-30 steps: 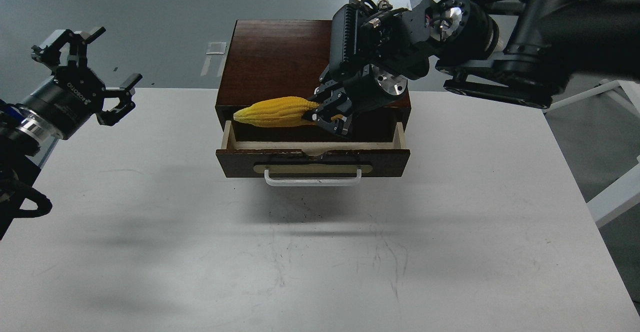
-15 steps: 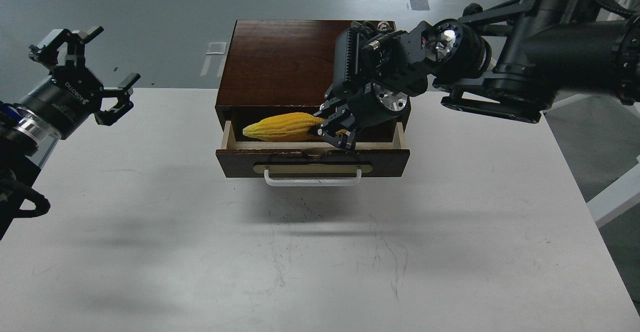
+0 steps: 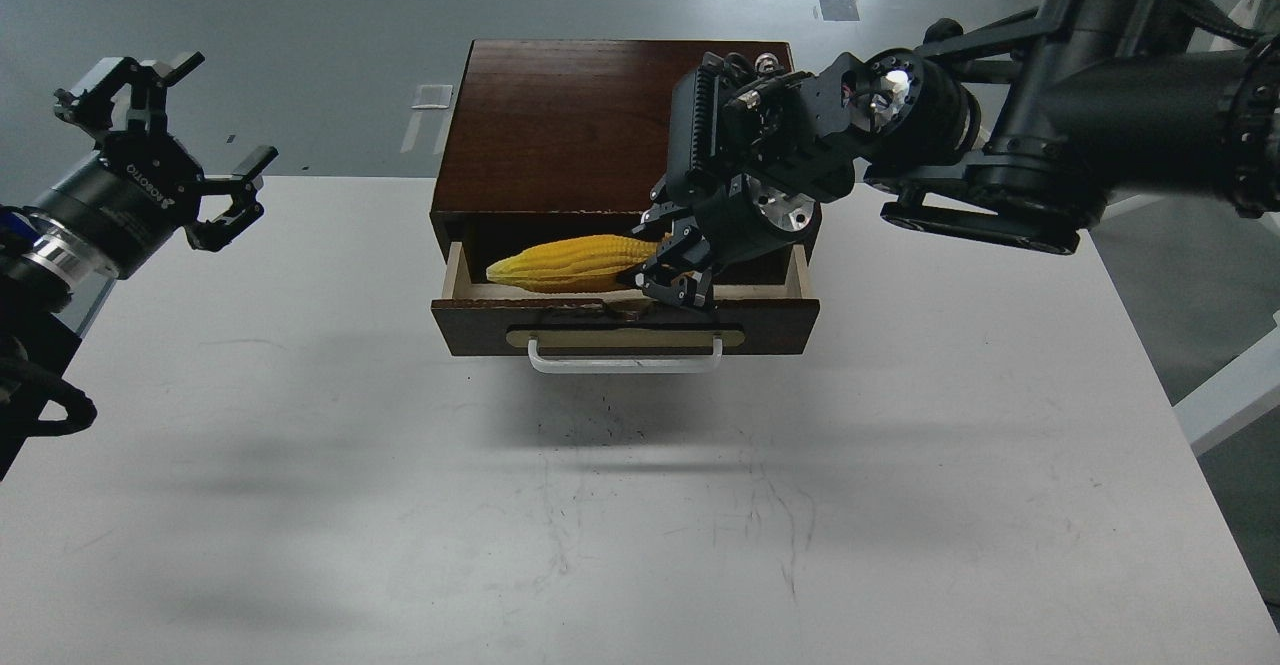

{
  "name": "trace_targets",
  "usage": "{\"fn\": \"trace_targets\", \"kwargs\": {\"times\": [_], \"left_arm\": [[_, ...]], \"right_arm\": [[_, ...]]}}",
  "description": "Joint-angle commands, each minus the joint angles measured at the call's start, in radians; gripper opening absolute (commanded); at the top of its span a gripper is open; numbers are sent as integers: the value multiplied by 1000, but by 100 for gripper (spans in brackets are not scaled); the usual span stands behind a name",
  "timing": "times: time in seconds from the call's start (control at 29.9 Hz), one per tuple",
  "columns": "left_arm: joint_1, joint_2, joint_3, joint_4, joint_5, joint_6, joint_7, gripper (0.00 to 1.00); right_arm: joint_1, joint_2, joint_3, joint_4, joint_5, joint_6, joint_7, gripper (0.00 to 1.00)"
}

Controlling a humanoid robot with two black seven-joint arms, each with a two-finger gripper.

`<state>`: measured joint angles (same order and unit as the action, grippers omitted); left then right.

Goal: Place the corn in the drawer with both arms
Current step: 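Lower the corn into the open drawer and open the right gripper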

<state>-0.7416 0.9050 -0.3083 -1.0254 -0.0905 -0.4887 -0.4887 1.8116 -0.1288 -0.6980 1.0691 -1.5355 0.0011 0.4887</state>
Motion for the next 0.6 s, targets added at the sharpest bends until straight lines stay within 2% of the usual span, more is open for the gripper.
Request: {"fn": "trace_targets", "kwargs": {"times": [0.0, 0.1, 0.57], "left_arm": [[-2, 0, 0, -1, 0, 0, 0, 99], [-2, 2, 0, -1, 0, 0, 0, 99], [-4, 2, -2, -1, 0, 0, 0, 99]], "right_arm": [[0, 0, 0, 0, 0, -3, 0, 55], [0, 0, 0, 0, 0, -3, 0, 58], [29, -20, 12, 21, 11, -7, 0, 58]]}}
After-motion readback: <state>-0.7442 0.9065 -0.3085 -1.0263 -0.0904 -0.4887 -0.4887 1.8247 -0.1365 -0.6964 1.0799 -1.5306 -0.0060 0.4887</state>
